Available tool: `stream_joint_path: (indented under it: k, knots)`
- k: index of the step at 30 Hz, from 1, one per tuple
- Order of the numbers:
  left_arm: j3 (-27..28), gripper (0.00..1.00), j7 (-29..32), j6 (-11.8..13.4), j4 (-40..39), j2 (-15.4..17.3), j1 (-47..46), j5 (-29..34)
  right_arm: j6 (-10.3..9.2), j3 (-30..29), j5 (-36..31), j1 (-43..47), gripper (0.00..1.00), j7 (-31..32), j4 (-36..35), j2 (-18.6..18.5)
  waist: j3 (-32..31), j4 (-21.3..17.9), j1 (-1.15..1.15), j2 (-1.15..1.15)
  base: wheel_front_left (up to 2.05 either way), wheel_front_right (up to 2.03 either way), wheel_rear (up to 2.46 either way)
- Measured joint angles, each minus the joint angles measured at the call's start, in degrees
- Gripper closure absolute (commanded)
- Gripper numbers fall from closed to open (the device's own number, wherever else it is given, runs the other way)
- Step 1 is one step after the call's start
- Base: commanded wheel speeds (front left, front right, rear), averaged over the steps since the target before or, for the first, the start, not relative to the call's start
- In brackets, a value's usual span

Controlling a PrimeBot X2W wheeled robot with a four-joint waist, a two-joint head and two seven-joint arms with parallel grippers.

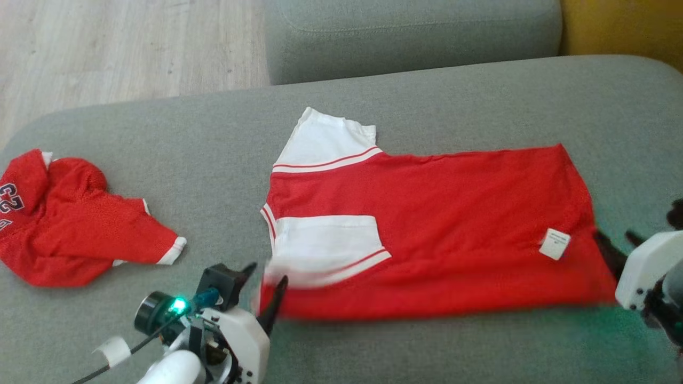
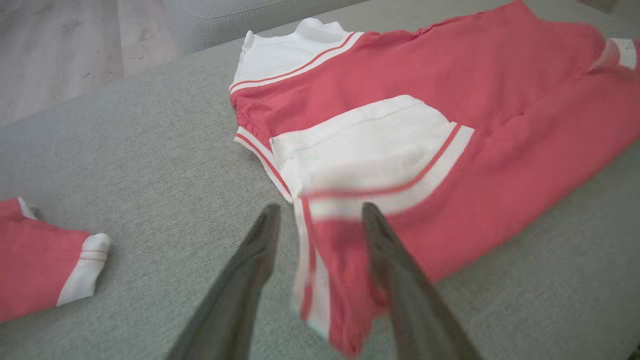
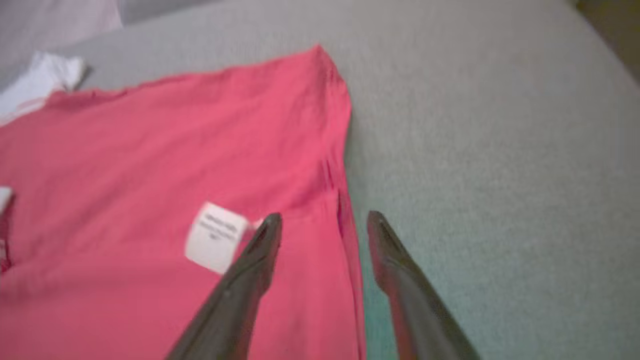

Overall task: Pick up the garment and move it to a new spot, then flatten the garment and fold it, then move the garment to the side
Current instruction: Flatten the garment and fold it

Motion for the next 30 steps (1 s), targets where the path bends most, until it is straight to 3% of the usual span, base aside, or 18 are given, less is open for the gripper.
stream_joint_path:
  k: [5,8,11,17,24,28,29,30]
  knots:
    - [1.0,0.0,-0.9,2.6,-0.8,0.0,-0.1,0.8,0.0,-2.0,-1.2,-0.2,0.0,-8.8,-3.3,1.7,1.0,-0.2,0.0,0.0,0.0,0.0,0.0]
    - [3.2,0.0,-4.2,5.1,-2.1,-0.2,-0.3,1.7,0.0,-2.6,-2.7,-0.5,0.0,-17.4,-6.5,3.1,1.9,-0.2,0.0,0.0,0.0,0.0,0.0]
    - [6.3,0.0,-11.5,7.3,-3.5,-1.4,-2.1,2.7,0.0,-2.6,-3.8,-0.9,0.0,-25.7,-9.2,5.1,2.8,-0.3,0.0,0.0,0.0,0.0,0.0]
    - [11.0,0.0,-26.0,7.9,-4.7,-5.7,-6.5,2.3,0.0,-1.9,-6.7,-1.2,0.0,-38.3,-11.9,9.6,5.0,-1.0,0.01,0.0,0.0,0.0,0.0]
    - [11.4,0.0,-27.5,4.0,0.9,-5.9,-11.9,2.5,0.0,-1.6,-9.2,-3.2,0.0,-41.6,-10.3,12.2,9.4,-2.5,0.01,0.0,0.0,0.0,0.0]
    - [10.3,0.0,-20.8,-1.6,6.3,-3.8,-22.1,2.4,0.0,-1.6,-9.7,-8.0,0.0,-42.1,-10.2,12.7,12.7,-4.2,0.01,0.0,0.0,0.0,0.0]
    - [9.8,0.0,-16.5,-5.2,9.9,-2.7,-27.9,1.9,0.0,-1.4,-9.9,-10.6,0.0,-42.1,-10.2,12.9,14.6,-5.2,0.02,0.0,0.0,0.0,0.0]
    - [9.8,0.0,-14.1,-6.9,12.0,-2.5,-30.5,0.7,0.0,-1.3,-10.2,-11.7,0.0,-42.1,-10.2,13.0,15.6,-5.7,0.02,0.0,0.0,0.0,0.0]
